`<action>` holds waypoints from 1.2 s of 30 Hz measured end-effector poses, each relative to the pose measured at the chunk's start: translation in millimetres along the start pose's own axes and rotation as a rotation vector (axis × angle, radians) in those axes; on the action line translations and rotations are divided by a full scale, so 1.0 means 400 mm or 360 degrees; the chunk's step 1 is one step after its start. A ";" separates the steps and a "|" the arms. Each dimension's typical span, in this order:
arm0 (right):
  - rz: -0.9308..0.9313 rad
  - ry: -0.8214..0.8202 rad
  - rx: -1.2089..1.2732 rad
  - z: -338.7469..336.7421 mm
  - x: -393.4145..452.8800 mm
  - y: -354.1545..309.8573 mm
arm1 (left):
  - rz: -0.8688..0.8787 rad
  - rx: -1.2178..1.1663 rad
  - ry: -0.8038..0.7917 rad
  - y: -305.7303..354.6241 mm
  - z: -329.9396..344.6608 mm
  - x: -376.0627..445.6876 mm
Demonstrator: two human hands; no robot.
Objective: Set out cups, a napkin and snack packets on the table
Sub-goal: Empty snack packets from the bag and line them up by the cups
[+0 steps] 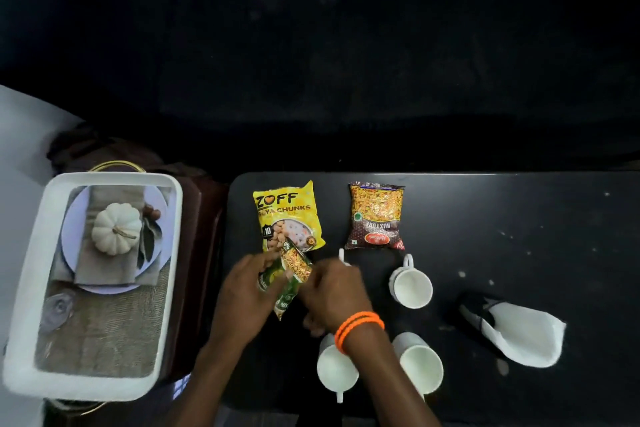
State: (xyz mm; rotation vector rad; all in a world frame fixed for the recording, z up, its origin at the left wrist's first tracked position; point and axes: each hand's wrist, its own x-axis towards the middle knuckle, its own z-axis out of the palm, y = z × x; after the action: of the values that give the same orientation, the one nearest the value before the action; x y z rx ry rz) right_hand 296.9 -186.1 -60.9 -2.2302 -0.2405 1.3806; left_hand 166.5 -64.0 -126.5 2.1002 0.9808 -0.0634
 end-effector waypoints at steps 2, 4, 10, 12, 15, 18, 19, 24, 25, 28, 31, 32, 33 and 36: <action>0.0175 -0.0199 -0.0084 0.092 -0.009 0.020 | -0.0066 0.0065 -0.0082 -0.046 0.014 -0.039; 0.0296 -0.0244 -0.0009 0.169 -0.019 0.046 | -0.0164 0.0020 -0.0088 -0.068 0.028 -0.057; 0.0200 0.0212 0.0281 0.279 -0.037 0.084 | -0.0287 -0.0079 -0.0046 -0.084 0.057 -0.054; 0.0150 0.0251 0.0355 0.284 -0.035 0.091 | -0.0327 -0.0160 -0.0092 -0.091 0.054 -0.051; 0.0036 0.0239 0.0484 0.270 -0.037 0.092 | -0.0529 -0.0497 -0.0116 -0.095 0.029 -0.051; -0.0201 0.0286 0.0661 0.224 -0.047 0.073 | -0.0581 -0.0796 0.0012 -0.060 -0.009 -0.060; -0.0276 0.0301 0.0730 0.199 -0.049 0.066 | -0.0569 -0.0879 0.0072 -0.030 -0.022 -0.061; -0.0460 0.0566 0.0705 0.003 -0.043 0.069 | -0.0346 -0.1135 0.0104 0.193 -0.021 -0.010; -0.0471 0.0653 0.0714 -0.042 -0.037 0.082 | -0.0312 -0.1125 0.0072 0.241 0.002 0.012; -0.0360 0.0893 0.0755 -0.176 -0.007 0.151 | -0.0253 -0.1019 -0.0045 0.387 0.118 0.079; -0.0186 0.1059 0.0597 -0.307 0.027 0.247 | -0.0175 -0.0727 -0.0229 0.502 0.262 0.119; -0.0127 0.1086 0.0506 -0.345 0.038 0.278 | -0.0130 -0.0626 -0.0298 0.525 0.305 0.128; -0.0073 0.1095 0.0406 -0.377 0.049 0.307 | -0.0087 -0.0525 -0.0377 0.541 0.343 0.138; 0.0098 0.0971 0.0118 -0.434 0.079 0.377 | 0.0072 -0.0073 -0.0570 0.556 0.422 0.163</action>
State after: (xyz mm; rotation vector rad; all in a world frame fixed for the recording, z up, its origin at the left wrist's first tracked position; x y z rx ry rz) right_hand 447.0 -358.9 -99.0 -2.4843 0.0930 0.6652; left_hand 404.9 -222.8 -120.7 1.9788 0.7118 -0.3768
